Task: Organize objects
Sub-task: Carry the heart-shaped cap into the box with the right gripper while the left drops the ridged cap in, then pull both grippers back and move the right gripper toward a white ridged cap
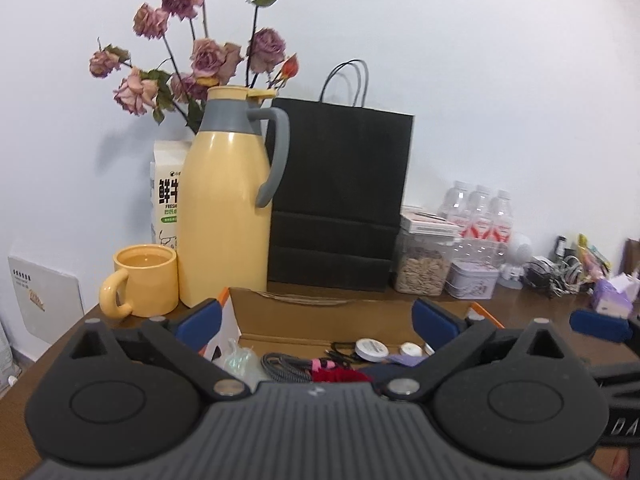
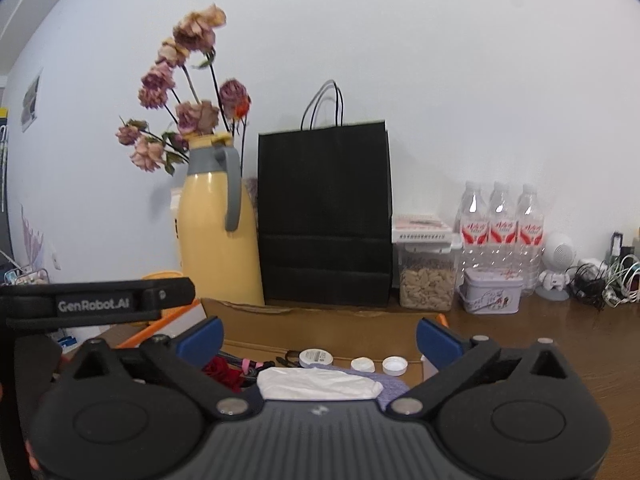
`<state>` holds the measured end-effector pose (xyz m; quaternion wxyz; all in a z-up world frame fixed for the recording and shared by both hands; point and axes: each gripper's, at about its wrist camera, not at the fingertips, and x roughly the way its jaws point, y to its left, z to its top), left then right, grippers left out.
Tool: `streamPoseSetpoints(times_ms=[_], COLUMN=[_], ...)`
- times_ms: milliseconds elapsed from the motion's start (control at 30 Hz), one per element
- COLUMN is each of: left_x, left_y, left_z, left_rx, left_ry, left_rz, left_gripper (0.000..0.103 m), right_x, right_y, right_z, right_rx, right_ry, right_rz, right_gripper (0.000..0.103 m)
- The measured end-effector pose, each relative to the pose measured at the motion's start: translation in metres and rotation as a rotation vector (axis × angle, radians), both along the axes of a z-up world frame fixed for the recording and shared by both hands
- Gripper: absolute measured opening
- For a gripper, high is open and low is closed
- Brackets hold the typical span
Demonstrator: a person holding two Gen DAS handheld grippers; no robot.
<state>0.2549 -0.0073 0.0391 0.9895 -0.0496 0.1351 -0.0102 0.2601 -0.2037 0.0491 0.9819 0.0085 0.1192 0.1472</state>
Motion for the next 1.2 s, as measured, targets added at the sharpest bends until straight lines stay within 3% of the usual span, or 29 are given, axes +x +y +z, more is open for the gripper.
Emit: streamPoseSetpoints(times_ms=[300,733,1000,1200], left_x=[-0.047,-0.084,-0.092,-0.093], left_y=[0.013,0.043,0.065,0.07], left_z=[-0.005,-0.041,-0.062,-0.067], left_rx=[0.023,0.07,0.007,-0.011], left_ry=[0.043,0.198,0.229,0.219], left_rz=[-0.049,-0.018,0.01,0.004], left_gripper=[0.103,0.103,0.103,0.103], right_x=[-0.05,-0.081,-0.082,-0.068], right_y=[-0.013,-0.007,0.015,0.035], right_z=[-0.001,-0.043,-0.058,-0.066], right_rx=[-0.043,-0.095,-0.133,-0.16], right_ry=[0.009,0.211,0.274,0.32], right_rz=[0.014,0.062,0.111,0.141], right_gripper=[0.103,0.103,0.102,0.078])
